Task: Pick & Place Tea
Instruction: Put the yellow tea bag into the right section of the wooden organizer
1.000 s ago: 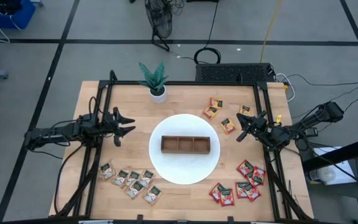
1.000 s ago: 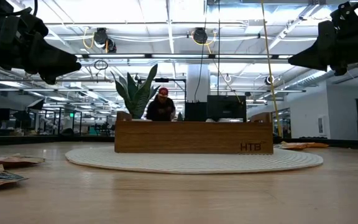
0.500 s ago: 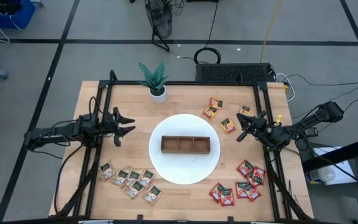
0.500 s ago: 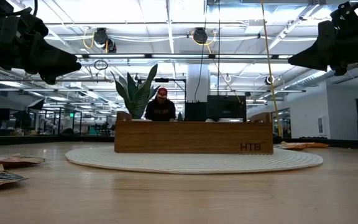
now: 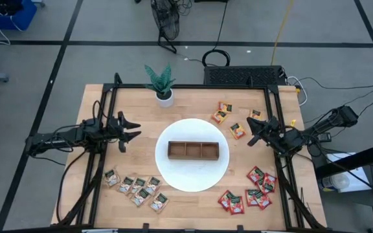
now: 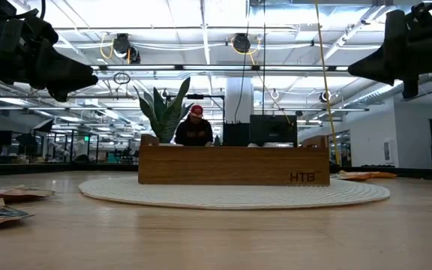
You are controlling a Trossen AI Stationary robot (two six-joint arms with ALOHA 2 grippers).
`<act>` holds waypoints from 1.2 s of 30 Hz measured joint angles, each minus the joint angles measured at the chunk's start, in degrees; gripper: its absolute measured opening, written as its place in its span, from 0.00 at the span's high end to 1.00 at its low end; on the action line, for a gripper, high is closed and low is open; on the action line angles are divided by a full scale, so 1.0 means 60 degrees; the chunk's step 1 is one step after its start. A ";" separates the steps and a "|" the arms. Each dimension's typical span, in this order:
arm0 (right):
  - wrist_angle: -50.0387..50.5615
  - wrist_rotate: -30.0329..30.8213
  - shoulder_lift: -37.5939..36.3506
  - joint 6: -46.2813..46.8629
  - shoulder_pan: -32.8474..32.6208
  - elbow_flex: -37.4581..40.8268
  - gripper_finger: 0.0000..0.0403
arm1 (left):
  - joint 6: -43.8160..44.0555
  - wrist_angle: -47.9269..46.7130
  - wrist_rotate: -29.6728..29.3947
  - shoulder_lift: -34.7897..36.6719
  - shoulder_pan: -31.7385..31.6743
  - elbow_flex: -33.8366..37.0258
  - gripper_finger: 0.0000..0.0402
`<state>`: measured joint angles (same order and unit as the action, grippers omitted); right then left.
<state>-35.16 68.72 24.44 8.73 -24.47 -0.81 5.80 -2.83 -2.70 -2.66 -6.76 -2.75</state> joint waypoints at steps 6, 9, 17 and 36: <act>-0.0697 0.0012 -0.0001 -0.0352 0.0079 0.0003 0.99 | 0.0001 0.0003 0.0000 0.0000 0.0001 -0.0003 0.61; -0.0922 -0.0013 -0.0003 -0.0364 0.0080 0.0003 0.99 | 0.0000 0.0000 0.0000 0.0000 0.0004 0.0000 0.61; -0.0676 -0.0668 -0.0001 -0.1099 0.0102 0.0003 0.99 | 0.0000 0.0003 -0.0003 -0.0001 0.0001 -0.0003 0.61; 0.9583 -0.0301 0.4199 0.0034 0.1610 -0.6889 0.64 | 0.0000 -0.0042 -0.0008 -0.0004 0.0000 -0.0003 0.61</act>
<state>22.34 66.92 49.64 8.93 -14.81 -42.15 5.80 -3.08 -2.75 -2.68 -6.76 -2.76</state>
